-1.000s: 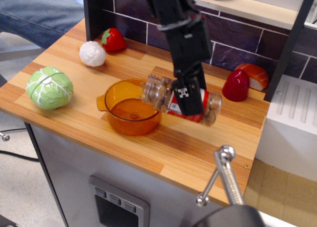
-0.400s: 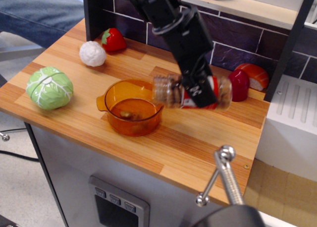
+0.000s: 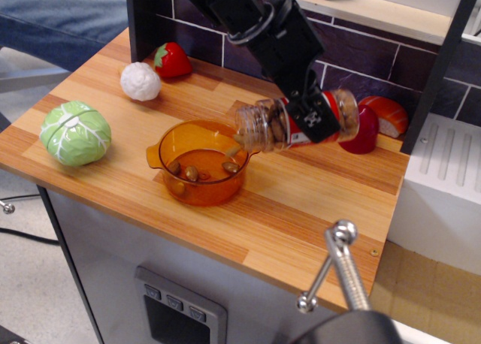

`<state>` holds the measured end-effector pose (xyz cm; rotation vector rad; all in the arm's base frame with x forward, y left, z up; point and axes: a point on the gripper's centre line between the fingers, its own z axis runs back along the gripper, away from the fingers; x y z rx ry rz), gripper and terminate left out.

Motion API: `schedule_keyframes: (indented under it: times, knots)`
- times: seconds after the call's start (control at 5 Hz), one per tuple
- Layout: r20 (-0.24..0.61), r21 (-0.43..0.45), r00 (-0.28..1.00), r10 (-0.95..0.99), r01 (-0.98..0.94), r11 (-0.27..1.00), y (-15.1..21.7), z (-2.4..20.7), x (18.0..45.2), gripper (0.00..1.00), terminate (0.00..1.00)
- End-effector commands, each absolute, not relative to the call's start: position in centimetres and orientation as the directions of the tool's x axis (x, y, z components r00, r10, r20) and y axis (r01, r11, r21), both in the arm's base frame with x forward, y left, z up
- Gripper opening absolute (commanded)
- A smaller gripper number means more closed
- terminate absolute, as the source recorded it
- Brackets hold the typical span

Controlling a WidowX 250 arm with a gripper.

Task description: Pour almonds in pot

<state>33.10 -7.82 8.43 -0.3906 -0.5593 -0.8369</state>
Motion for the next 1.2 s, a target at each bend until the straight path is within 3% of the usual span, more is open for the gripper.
schedule_keyframes:
  times: [0.0,0.8,1.0]
  knots:
    - [0.679,-0.027,0.497,-0.54,0.752,0.658,-6.9,11.0,34.5,0.0,0.0]
    - [0.743,0.003,0.504,-0.44,0.655,0.755,-4.5,10.6,34.6,0.0,0.0]
    - [0.728,-0.031,0.527,-0.438,0.664,0.747,-4.5,10.6,34.3,0.0,0.0]
